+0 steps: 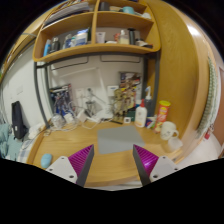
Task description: Arrange mouse
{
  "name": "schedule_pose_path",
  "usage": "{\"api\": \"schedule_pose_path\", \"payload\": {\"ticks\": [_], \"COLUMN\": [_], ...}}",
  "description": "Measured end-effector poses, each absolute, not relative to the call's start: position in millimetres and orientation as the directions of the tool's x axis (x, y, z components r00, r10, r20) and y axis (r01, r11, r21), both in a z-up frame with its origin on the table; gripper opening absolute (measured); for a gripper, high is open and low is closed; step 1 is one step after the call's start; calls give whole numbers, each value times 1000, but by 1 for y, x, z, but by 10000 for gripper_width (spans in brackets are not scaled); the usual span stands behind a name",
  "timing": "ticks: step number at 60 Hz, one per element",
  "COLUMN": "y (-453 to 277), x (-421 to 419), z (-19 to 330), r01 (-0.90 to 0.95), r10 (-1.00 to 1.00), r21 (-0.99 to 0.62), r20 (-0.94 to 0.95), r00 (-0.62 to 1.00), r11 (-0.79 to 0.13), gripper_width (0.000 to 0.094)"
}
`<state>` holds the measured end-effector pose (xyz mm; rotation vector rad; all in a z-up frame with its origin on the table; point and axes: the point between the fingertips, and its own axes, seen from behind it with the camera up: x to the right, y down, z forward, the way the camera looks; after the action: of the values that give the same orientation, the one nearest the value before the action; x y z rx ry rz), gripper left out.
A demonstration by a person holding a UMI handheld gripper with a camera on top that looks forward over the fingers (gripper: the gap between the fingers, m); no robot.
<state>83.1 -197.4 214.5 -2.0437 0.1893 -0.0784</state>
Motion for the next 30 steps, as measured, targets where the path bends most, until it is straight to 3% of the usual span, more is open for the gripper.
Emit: {"api": "schedule_pose_path", "payload": {"ticks": [2,14,30], "y": [-193,-191,-162], "x": [21,-147,-290], "z": [195,121,41], "r01": [-107,-75,-49], "r10": [-159,4,76], "r21": [-882,-832,-757], "r20": [-37,-93,-130], "r00": [987,996,989], "r11": [-459,-550,-651], "gripper_width": [782,779,788]}}
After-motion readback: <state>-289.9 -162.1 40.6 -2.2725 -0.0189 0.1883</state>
